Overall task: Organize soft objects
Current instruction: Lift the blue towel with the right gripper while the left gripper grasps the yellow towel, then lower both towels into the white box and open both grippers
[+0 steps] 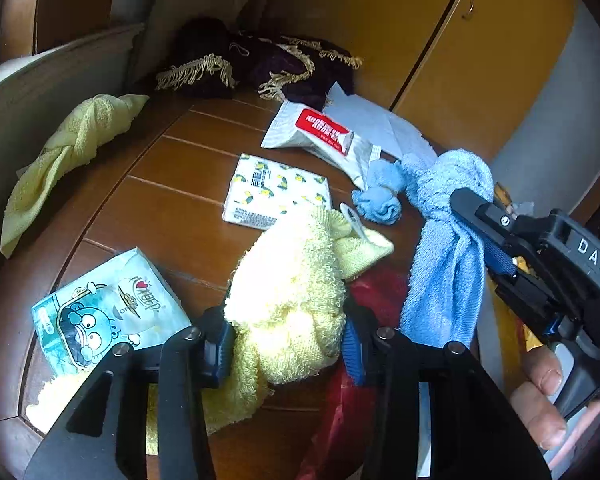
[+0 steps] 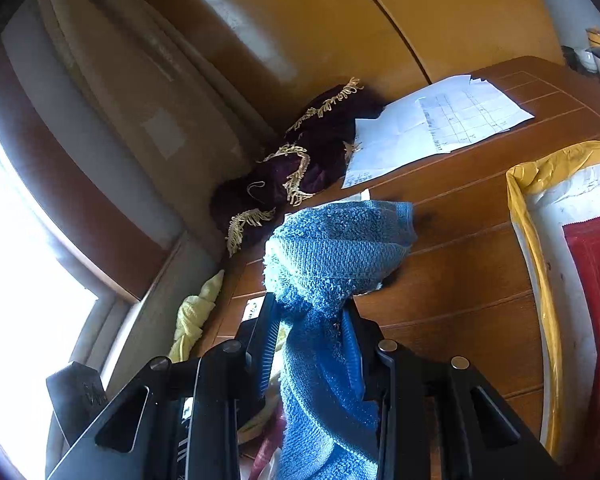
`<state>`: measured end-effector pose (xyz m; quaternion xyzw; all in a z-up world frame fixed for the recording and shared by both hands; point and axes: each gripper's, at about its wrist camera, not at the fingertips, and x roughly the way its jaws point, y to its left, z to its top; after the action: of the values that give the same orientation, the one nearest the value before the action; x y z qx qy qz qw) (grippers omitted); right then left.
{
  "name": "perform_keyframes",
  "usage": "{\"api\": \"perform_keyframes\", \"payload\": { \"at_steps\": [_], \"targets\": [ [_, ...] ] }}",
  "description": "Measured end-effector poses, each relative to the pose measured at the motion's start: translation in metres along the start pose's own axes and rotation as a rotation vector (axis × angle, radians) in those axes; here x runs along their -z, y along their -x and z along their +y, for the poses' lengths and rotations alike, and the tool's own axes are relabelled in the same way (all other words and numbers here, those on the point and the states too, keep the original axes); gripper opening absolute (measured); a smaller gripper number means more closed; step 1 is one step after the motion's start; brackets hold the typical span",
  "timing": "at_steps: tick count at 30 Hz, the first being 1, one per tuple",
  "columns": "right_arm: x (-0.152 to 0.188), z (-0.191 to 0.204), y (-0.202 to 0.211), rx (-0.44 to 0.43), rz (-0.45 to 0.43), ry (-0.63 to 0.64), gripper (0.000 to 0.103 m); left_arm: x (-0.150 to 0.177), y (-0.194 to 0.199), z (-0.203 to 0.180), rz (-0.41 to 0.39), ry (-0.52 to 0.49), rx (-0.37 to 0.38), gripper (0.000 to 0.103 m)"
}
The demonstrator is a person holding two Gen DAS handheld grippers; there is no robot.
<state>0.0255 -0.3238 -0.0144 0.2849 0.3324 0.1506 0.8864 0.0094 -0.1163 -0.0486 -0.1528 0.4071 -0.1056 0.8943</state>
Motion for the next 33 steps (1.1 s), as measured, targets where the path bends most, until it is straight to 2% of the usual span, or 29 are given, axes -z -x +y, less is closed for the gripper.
{"api": "perform_keyframes", "payload": {
  "at_steps": [4,14,19,23,28,30,33],
  "targets": [
    [0.0,0.006,0.01,-0.067,-0.036,0.029,0.03,-0.003,0.021,0.003,-0.097,0.037,0.059,0.041],
    [0.006,0.022,0.024,-0.088,-0.092,0.099,0.03,-0.007,0.031,0.013,-0.119,0.099,0.135,0.041],
    [0.009,0.038,0.063,-0.151,-0.098,0.186,0.03,-0.002,0.043,0.011,-0.139,0.152,0.181,0.04],
    [-0.001,0.04,0.104,-0.169,-0.06,0.232,0.03,0.004,0.065,-0.024,-0.145,0.145,0.255,0.041],
    [-0.012,0.022,0.158,-0.06,-0.059,0.29,0.03,-0.004,0.088,-0.088,-0.147,0.101,0.338,0.041],
    [-0.015,0.004,0.173,-0.018,-0.059,0.287,0.031,-0.007,0.084,-0.113,-0.112,0.084,0.369,0.041],
    [-0.019,-0.032,0.185,0.054,-0.063,0.258,0.031,-0.007,0.062,-0.15,-0.009,0.077,0.402,0.041]
  ]
}}
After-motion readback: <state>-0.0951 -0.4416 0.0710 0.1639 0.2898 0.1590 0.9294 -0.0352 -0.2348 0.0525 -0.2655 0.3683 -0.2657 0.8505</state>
